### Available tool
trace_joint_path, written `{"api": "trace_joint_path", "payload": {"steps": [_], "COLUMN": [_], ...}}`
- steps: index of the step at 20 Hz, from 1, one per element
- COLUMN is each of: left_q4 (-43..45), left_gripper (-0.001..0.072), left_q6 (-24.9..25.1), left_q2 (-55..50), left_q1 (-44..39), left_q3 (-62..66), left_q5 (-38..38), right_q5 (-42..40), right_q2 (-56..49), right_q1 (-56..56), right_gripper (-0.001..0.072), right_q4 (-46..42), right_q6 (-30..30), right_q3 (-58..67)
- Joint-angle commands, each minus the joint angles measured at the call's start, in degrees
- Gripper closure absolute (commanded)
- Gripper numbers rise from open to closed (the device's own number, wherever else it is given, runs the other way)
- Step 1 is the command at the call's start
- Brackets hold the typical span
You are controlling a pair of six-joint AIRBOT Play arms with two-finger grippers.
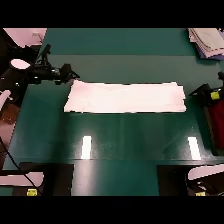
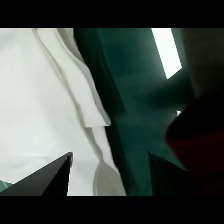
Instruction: Fold the shirts.
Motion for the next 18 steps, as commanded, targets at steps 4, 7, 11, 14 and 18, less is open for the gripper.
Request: {"api": "trace_joint_path", "payload": {"steps": [4,7,11,14,18], "left_q4": [0.04,0.79,2.19,6.25,8.11], "left_gripper": [0.0681,0.0682,0.0682,0.0683,0.0683], "left_q6": [0.46,0.48,0.46,-0.28,-2.05], "left_q2": [-0.04,-0.04,-1.09,-5.75,-16.61], "left_q1": [-8.61,-11.82,-17.35,-21.53,-25.79], "left_q3": [0.07,0.09,1.20,7.02,17.55], "left_q5": [4.66,6.21,11.87,10.51,8.52], "right_q5": [-1.62,-2.40,-2.56,-2.51,-0.96], "right_q2": [-4.63,-4.59,-4.07,0.24,9.44], "right_q1": [3.06,6.71,9.40,9.46,10.78], "right_gripper": [0.0163,0.0300,0.0604,0.0699,0.0701], "right_q4": [4.15,5.35,12.76,16.76,20.68], "right_q6": [-5.55,-7.17,-11.52,-12.96,-9.88], "right_q3": [-1.75,-1.75,-1.68,-1.64,0.24]}}
